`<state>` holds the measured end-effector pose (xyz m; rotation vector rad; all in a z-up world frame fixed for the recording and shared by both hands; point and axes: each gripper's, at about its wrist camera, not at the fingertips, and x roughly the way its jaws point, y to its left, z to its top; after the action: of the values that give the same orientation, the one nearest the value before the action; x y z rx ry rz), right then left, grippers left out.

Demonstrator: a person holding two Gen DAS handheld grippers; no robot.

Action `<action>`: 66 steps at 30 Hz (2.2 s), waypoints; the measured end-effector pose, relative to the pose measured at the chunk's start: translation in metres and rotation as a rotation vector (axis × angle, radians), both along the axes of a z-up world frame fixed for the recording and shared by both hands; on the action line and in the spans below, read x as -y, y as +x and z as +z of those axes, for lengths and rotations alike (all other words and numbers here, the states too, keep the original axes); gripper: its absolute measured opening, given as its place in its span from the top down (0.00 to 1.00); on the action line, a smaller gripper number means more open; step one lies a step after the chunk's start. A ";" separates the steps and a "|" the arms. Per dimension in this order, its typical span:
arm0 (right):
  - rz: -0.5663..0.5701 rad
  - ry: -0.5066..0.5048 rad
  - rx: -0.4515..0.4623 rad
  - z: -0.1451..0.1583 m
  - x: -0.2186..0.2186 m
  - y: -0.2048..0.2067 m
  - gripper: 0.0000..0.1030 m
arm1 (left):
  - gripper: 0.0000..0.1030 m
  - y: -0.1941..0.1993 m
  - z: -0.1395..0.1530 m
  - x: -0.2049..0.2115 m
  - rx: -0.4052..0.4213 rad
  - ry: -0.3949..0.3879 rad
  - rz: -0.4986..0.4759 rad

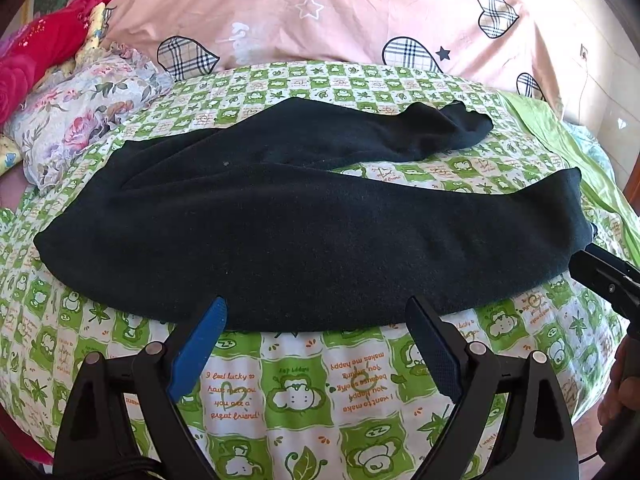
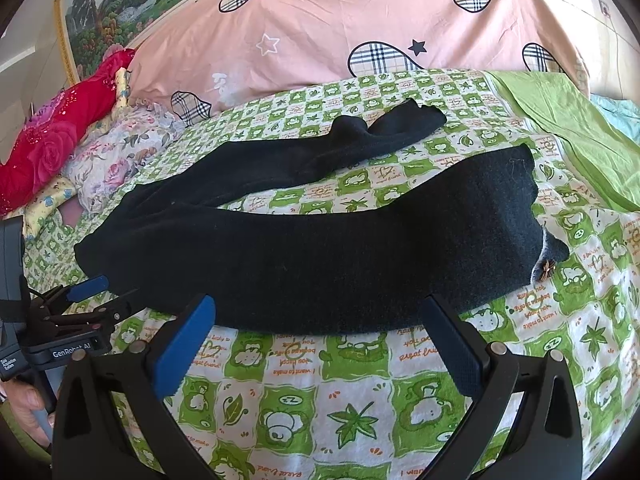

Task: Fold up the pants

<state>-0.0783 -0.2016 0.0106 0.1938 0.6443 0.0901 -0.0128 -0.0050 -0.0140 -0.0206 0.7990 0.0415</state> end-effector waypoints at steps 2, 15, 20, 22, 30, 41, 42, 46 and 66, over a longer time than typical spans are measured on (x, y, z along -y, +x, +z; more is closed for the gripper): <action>0.001 0.001 -0.001 0.000 0.001 0.000 0.00 | 0.11 0.000 0.000 0.000 0.000 0.001 -0.001; 0.001 0.005 -0.001 0.002 0.000 0.000 0.00 | 0.11 0.000 0.000 0.001 -0.001 -0.001 -0.003; 0.000 0.007 -0.002 0.002 0.000 0.000 0.00 | 0.11 0.001 -0.001 0.001 -0.002 -0.001 -0.005; -0.002 0.009 -0.003 0.002 -0.001 -0.001 0.00 | 0.11 0.001 -0.001 0.001 -0.003 -0.001 -0.006; -0.005 0.013 -0.008 0.001 0.000 0.000 0.00 | 0.11 0.002 -0.002 0.003 -0.006 -0.003 -0.006; -0.013 0.023 -0.009 0.000 0.002 0.000 0.00 | 0.11 0.003 -0.003 0.002 -0.012 -0.005 -0.024; -0.017 0.026 -0.011 -0.001 0.002 0.000 0.00 | 0.11 0.003 -0.003 0.002 -0.013 -0.004 -0.027; -0.024 0.040 -0.016 0.000 0.008 0.001 0.00 | 0.11 0.005 -0.004 0.004 -0.019 -0.007 -0.035; -0.172 0.203 0.001 -0.001 0.082 -0.015 0.00 | 0.10 0.033 0.017 0.046 -0.014 0.019 -0.213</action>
<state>-0.0938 -0.2835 0.0096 0.4438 0.6154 -0.0106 0.0204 -0.0512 0.0028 0.0828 0.8112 -0.1528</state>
